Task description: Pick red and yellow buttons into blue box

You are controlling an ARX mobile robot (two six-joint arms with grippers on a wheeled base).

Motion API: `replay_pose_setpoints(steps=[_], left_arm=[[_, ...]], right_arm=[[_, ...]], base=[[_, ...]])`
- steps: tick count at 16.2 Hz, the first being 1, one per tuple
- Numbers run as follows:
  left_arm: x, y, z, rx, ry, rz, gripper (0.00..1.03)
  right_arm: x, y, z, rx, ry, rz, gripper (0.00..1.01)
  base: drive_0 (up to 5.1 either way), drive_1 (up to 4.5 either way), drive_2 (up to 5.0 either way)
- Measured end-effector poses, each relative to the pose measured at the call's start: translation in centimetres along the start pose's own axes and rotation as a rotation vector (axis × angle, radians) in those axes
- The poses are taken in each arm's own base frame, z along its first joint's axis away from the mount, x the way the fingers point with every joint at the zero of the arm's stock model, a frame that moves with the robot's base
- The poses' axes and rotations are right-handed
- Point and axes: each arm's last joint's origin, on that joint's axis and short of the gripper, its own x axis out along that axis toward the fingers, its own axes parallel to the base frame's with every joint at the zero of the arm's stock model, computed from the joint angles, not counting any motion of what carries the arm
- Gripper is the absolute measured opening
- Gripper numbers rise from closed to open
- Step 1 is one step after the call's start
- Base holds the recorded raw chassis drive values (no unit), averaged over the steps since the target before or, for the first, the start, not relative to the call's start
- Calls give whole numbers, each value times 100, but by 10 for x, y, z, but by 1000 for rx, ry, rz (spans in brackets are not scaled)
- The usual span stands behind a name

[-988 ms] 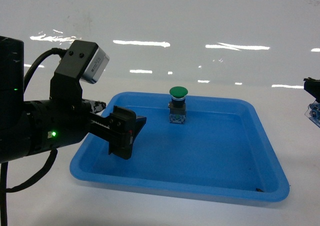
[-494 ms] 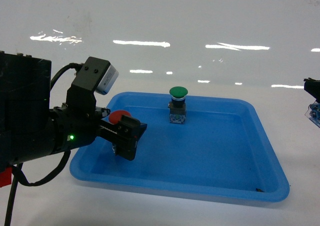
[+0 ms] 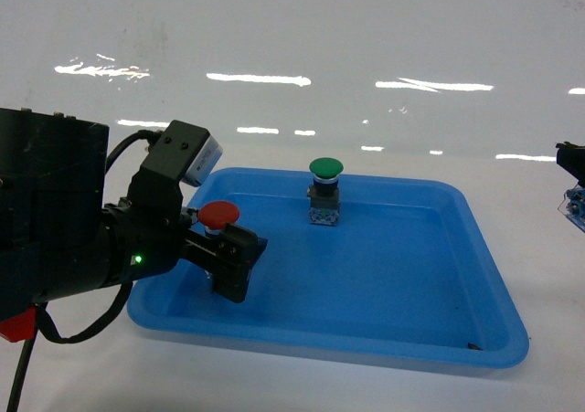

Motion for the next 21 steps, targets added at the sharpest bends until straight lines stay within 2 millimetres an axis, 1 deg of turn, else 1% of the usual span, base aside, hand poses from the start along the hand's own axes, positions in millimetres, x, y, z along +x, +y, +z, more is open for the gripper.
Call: replay_pose_setpoints(steps=[2, 3, 4, 6, 7, 8, 9, 10, 11, 12, 13, 14, 18, 21], left_arm=[[0, 0, 0, 3, 0, -1, 97], [0, 0, 0, 3, 0, 0, 92], [0, 0, 0, 3, 0, 0, 85], [0, 0, 0, 4, 0, 0, 28], [-1, 2, 0, 8, -4, 18, 25], [-11, 3, 0, 24, -22, 56, 25], [-26, 5, 3, 27, -46, 83, 24], [-49, 7, 16, 35, -112, 121, 24], [-67, 7, 27, 40, -165, 153, 24], [-89, 6, 34, 34, -203, 179, 24], [-112, 1, 36, 19, -227, 190, 24], [-129, -4, 38, 10, -252, 196, 24], [-143, -7, 43, 4, -284, 208, 24], [-173, -15, 57, -5, -384, 230, 24]], right_arm=[[0, 0, 0, 0, 0, 0, 24], [0, 0, 0, 0, 0, 0, 24], [0, 0, 0, 0, 0, 0, 24], [0, 0, 0, 0, 0, 0, 24], [0, 0, 0, 0, 0, 0, 24], [0, 0, 0, 0, 0, 0, 24], [0, 0, 0, 0, 0, 0, 24], [0, 0, 0, 0, 0, 0, 24], [0, 0, 0, 0, 0, 0, 24], [0, 0, 0, 0, 0, 0, 24], [0, 0, 0, 0, 0, 0, 24], [0, 0, 0, 0, 0, 0, 24], [0, 0, 0, 0, 0, 0, 24], [0, 0, 0, 0, 0, 0, 24]], base=[[0, 0, 0], [0, 0, 0], [0, 0, 0], [0, 0, 0], [0, 0, 0], [0, 0, 0], [0, 0, 0], [0, 0, 0], [0, 0, 0], [0, 0, 0], [0, 0, 0], [0, 0, 0], [0, 0, 0], [0, 0, 0]])
